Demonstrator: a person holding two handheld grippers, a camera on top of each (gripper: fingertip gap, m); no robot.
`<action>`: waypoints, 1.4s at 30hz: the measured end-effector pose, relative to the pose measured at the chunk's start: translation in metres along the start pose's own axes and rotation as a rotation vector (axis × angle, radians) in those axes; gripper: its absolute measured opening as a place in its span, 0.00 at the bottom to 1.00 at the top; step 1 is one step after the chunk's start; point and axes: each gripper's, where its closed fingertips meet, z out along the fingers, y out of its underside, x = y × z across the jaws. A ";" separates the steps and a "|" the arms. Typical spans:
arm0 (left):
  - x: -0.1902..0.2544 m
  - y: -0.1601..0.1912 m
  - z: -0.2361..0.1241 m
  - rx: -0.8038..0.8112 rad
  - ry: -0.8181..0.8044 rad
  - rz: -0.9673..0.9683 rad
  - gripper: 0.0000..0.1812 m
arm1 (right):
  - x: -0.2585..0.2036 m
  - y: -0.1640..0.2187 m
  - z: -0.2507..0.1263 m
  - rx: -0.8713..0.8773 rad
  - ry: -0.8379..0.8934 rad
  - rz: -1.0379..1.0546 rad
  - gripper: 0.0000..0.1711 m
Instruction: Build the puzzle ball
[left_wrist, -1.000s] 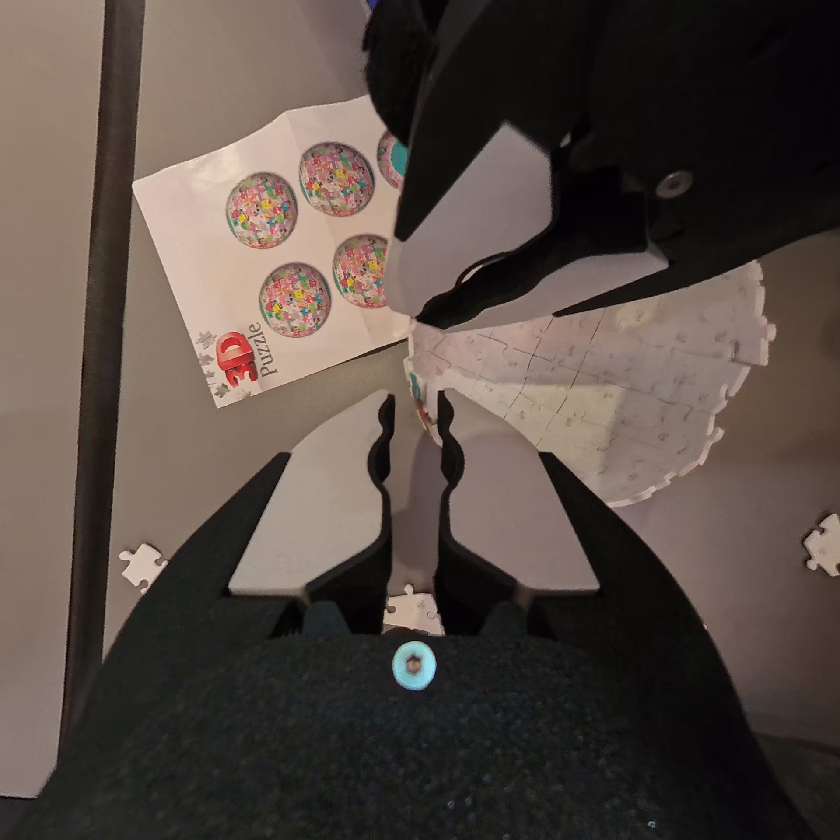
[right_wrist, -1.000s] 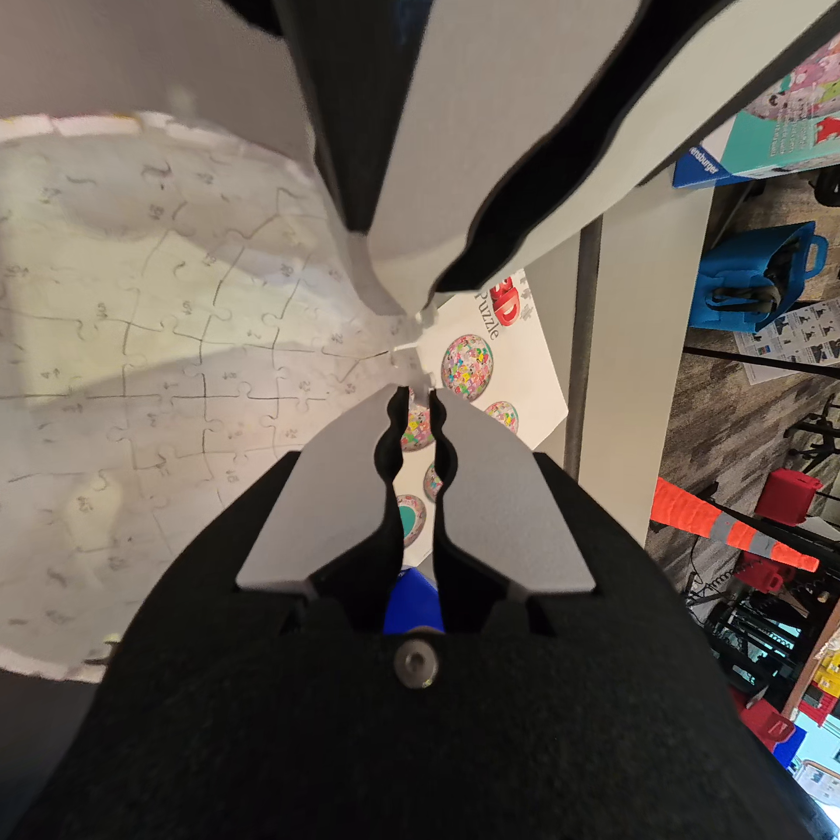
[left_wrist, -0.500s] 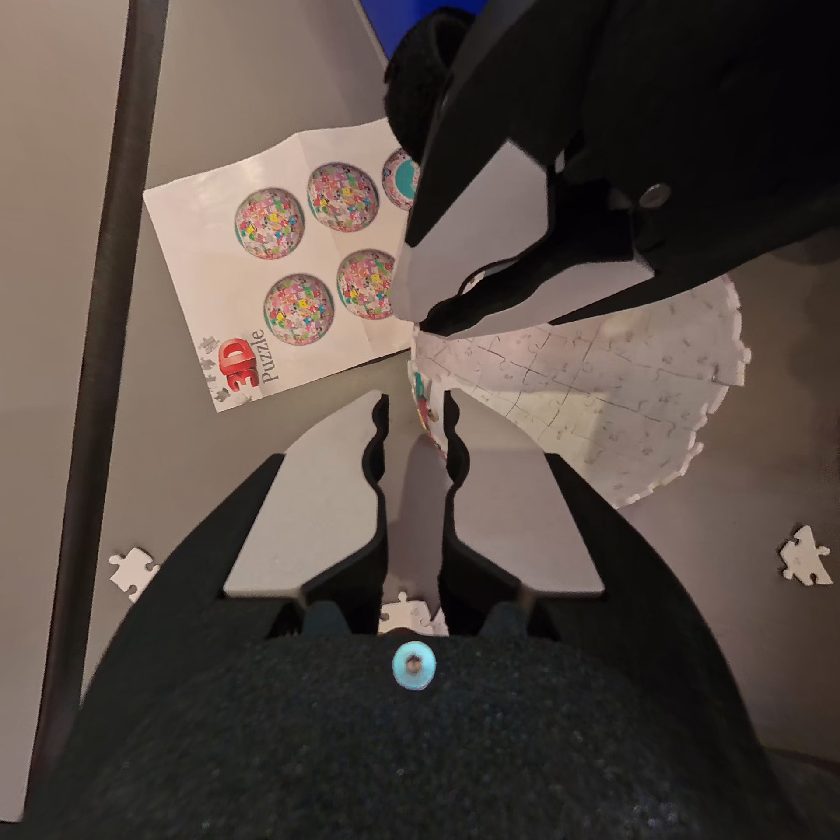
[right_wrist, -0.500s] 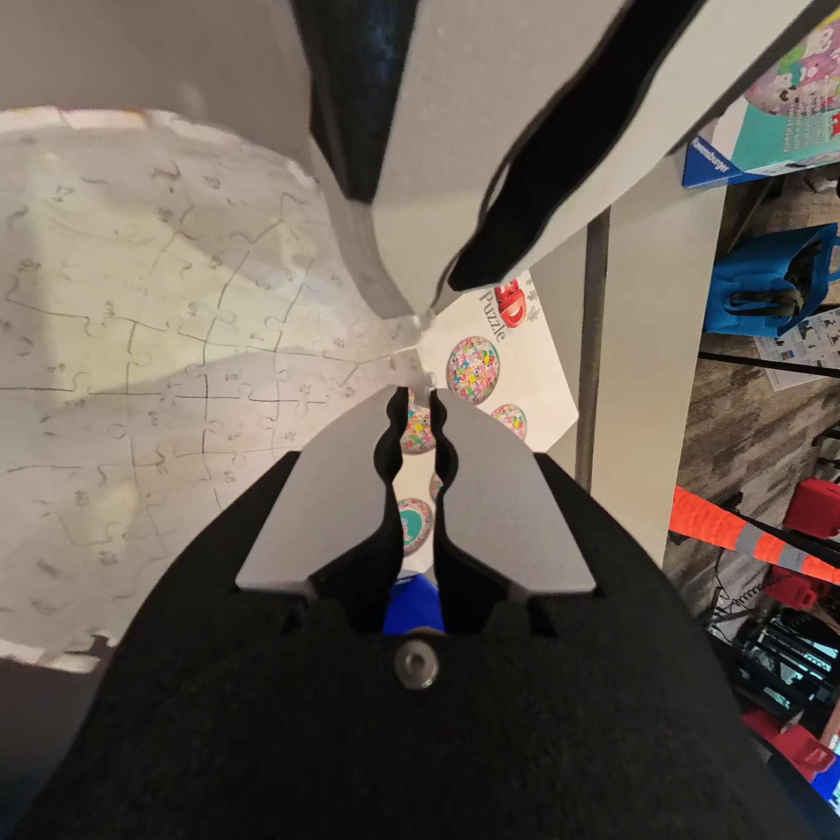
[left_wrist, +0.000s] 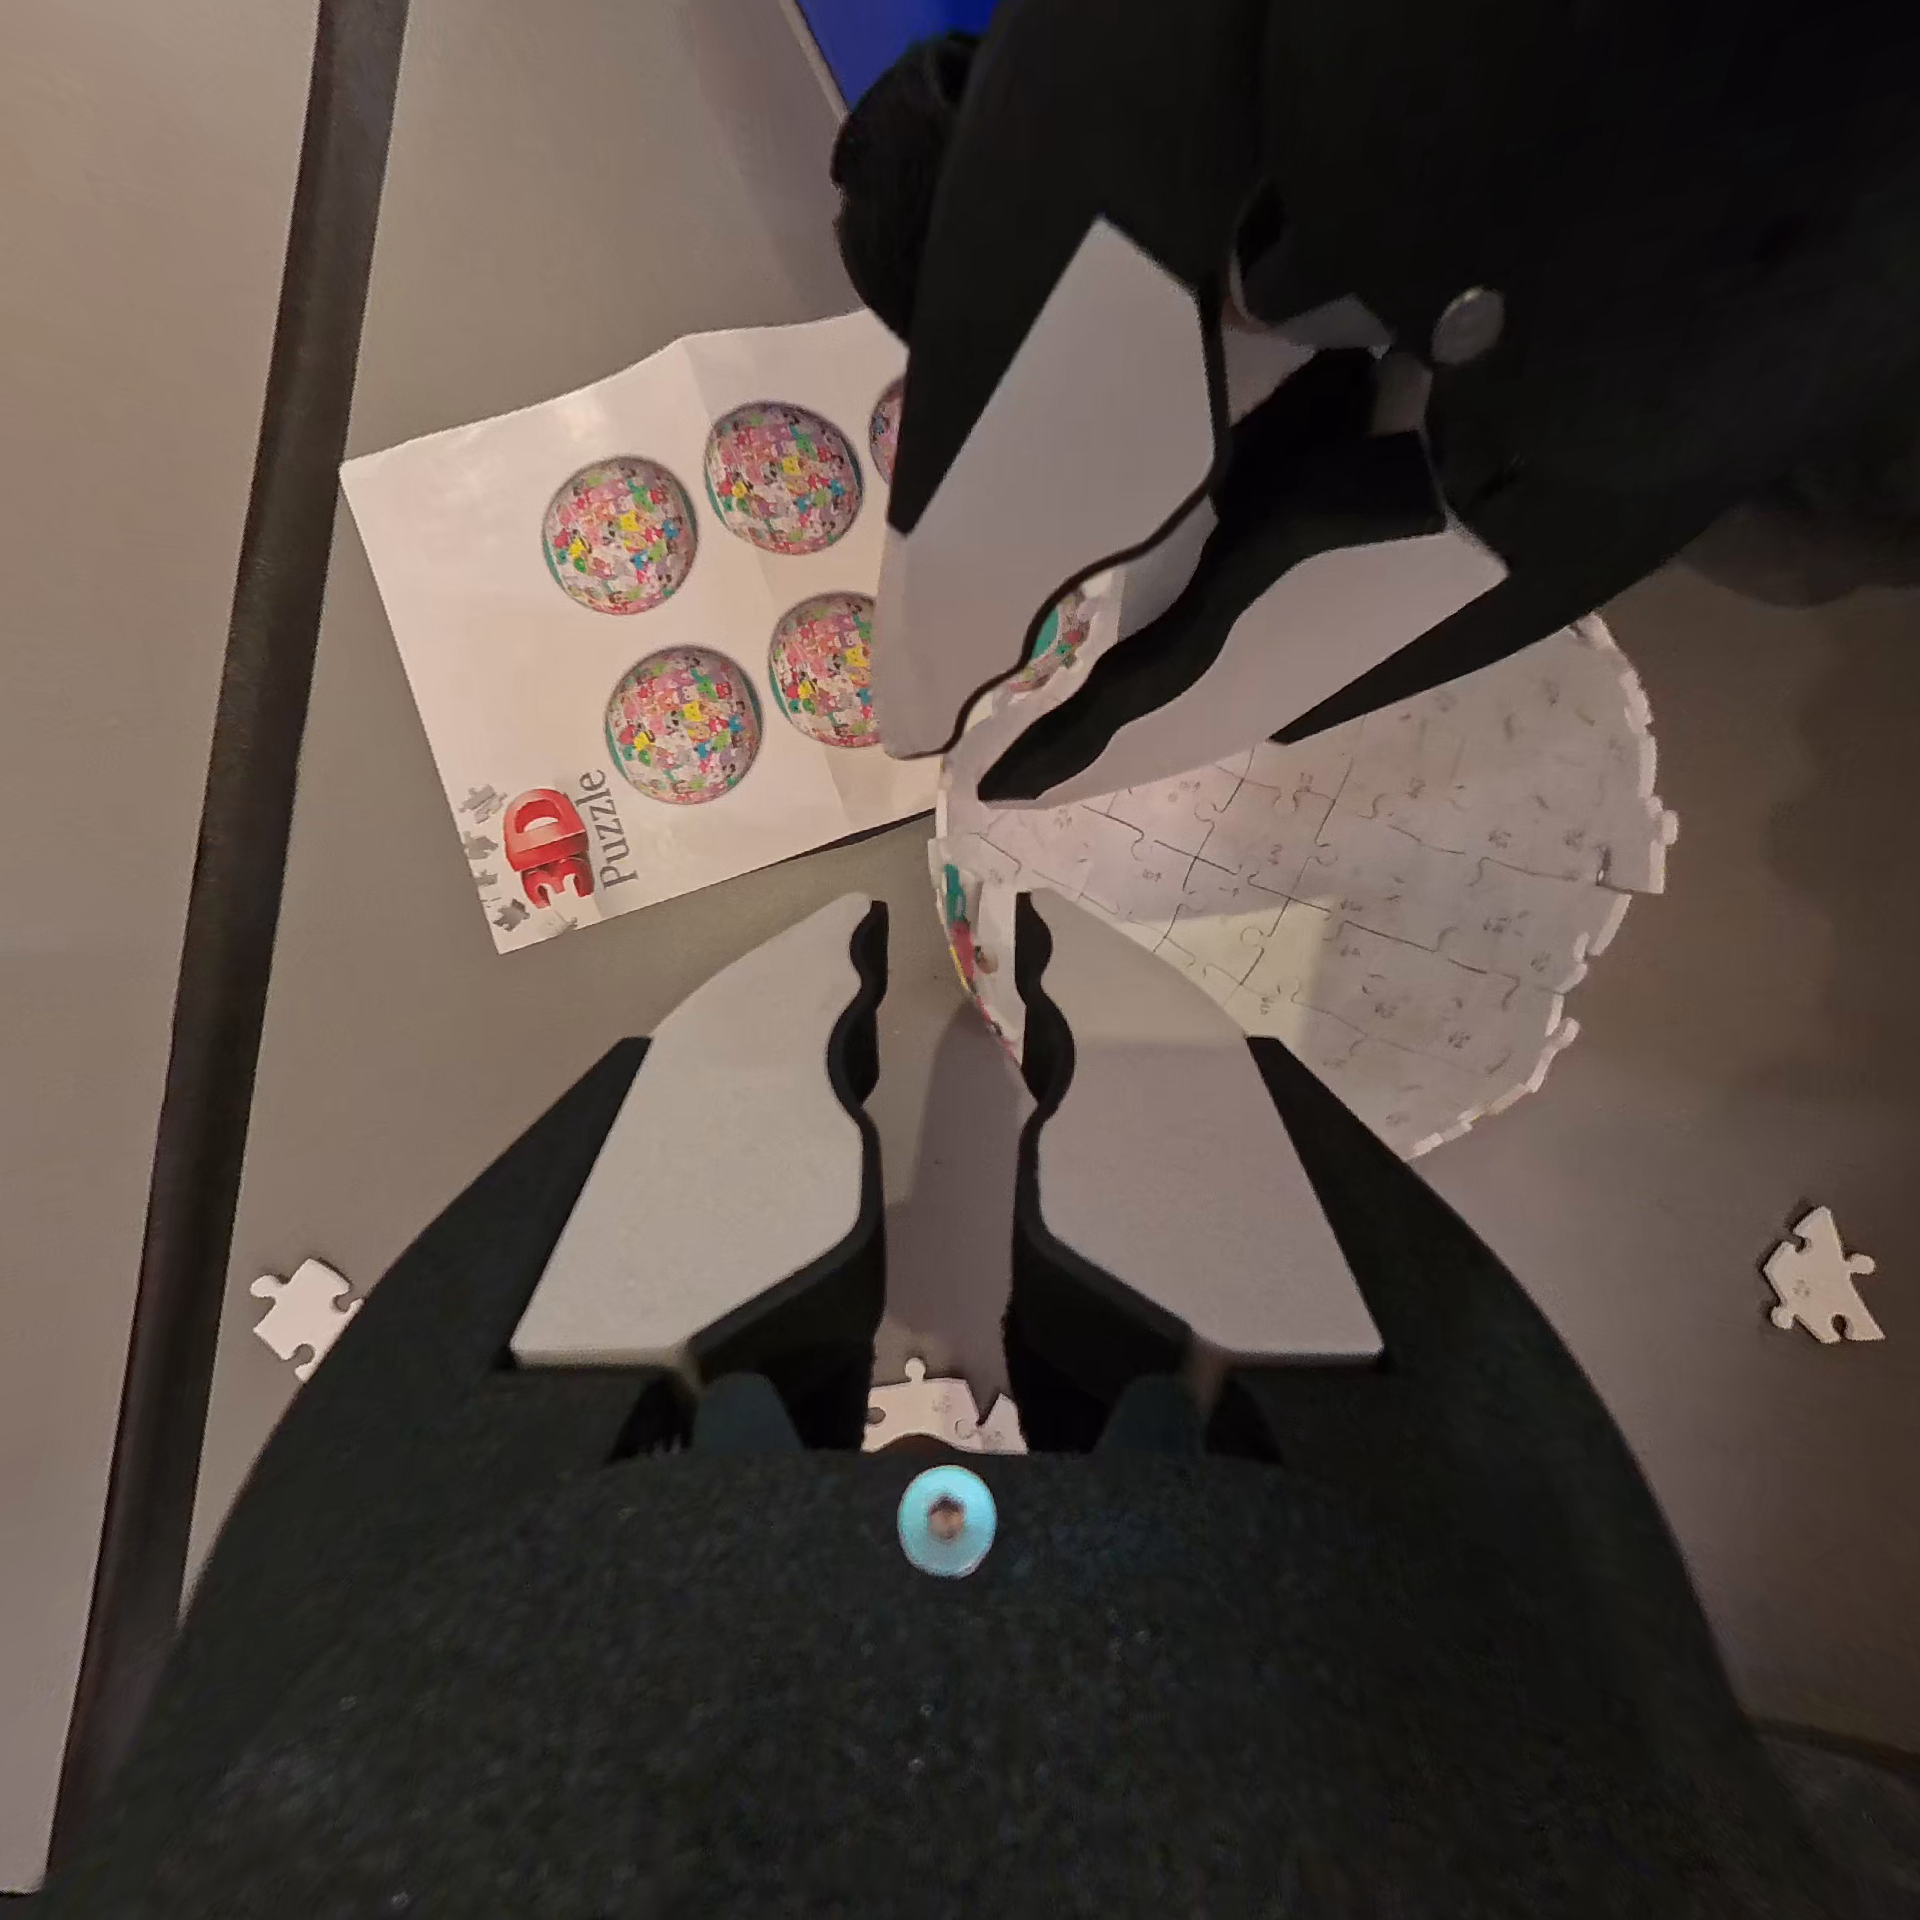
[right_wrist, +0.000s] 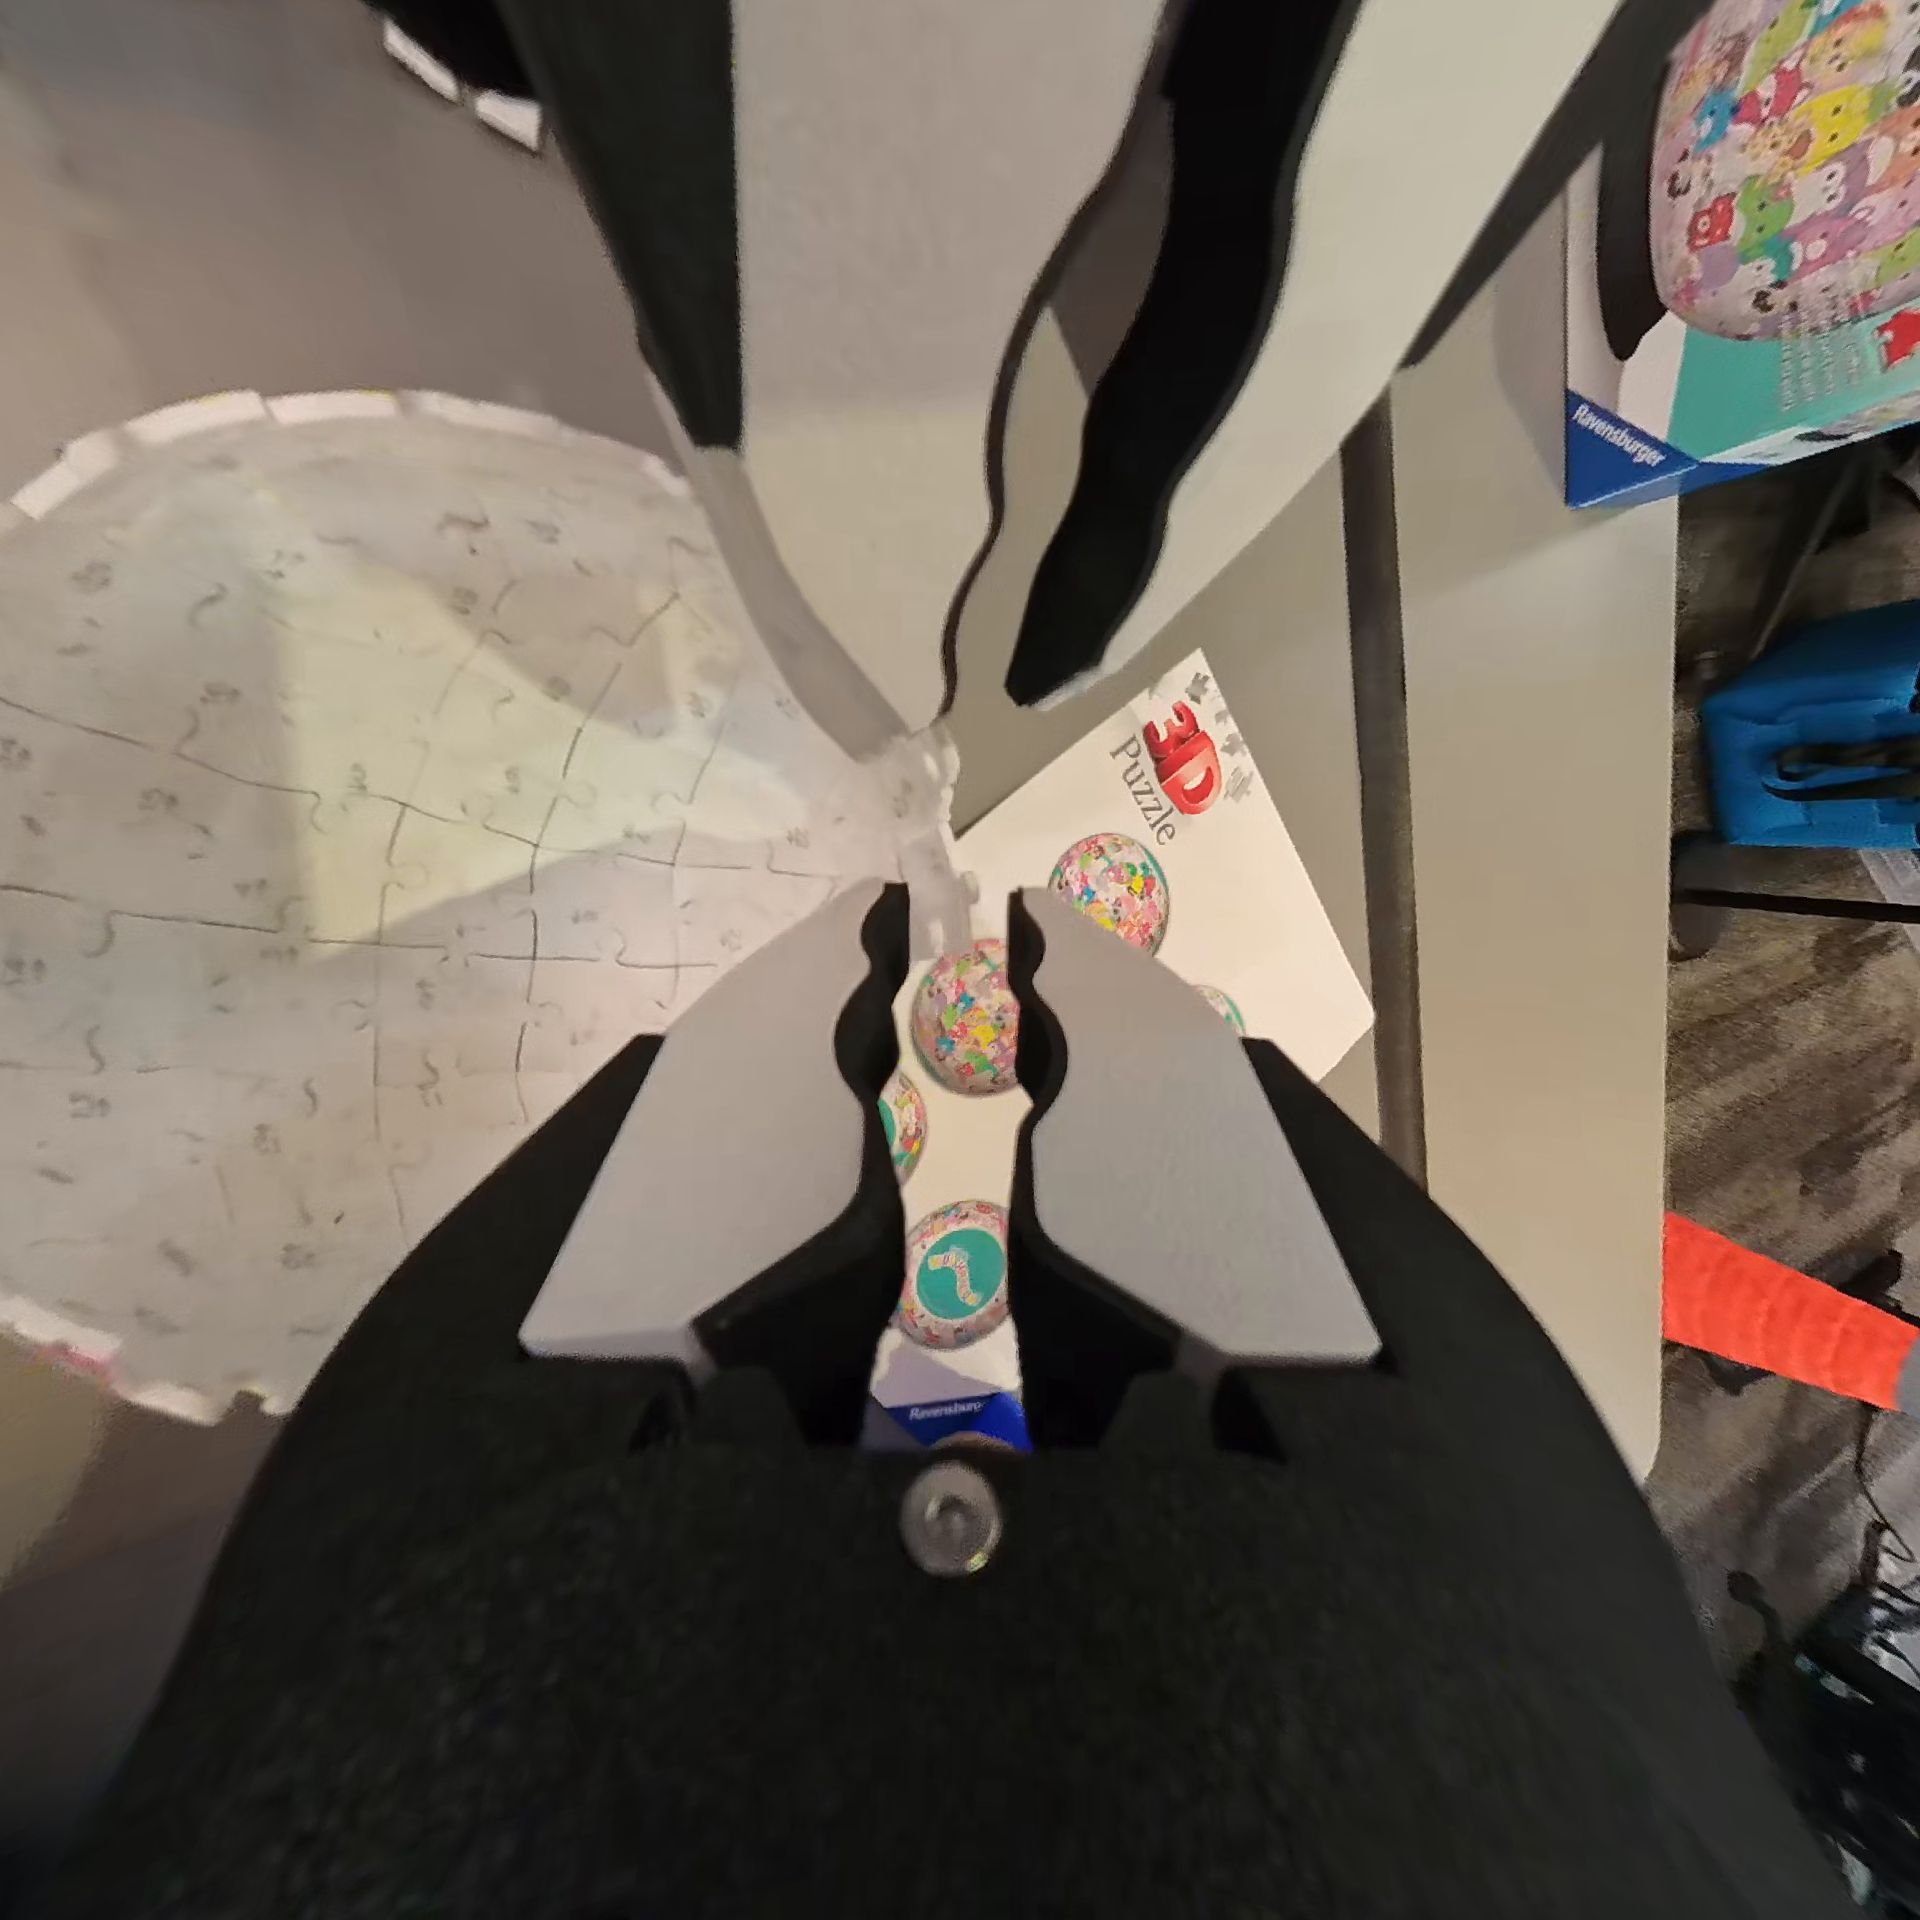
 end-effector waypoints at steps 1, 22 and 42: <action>0.000 0.000 0.000 0.000 0.001 0.000 0.12 | 0.000 -0.001 -0.001 0.013 -0.005 0.007 0.11; -0.037 0.002 0.000 0.129 0.020 -0.153 0.05 | 0.002 -0.006 -0.005 0.151 -0.080 0.087 0.11; -0.020 0.016 0.061 0.127 0.268 -0.119 0.00 | 0.001 0.009 0.006 0.045 -0.041 0.053 0.04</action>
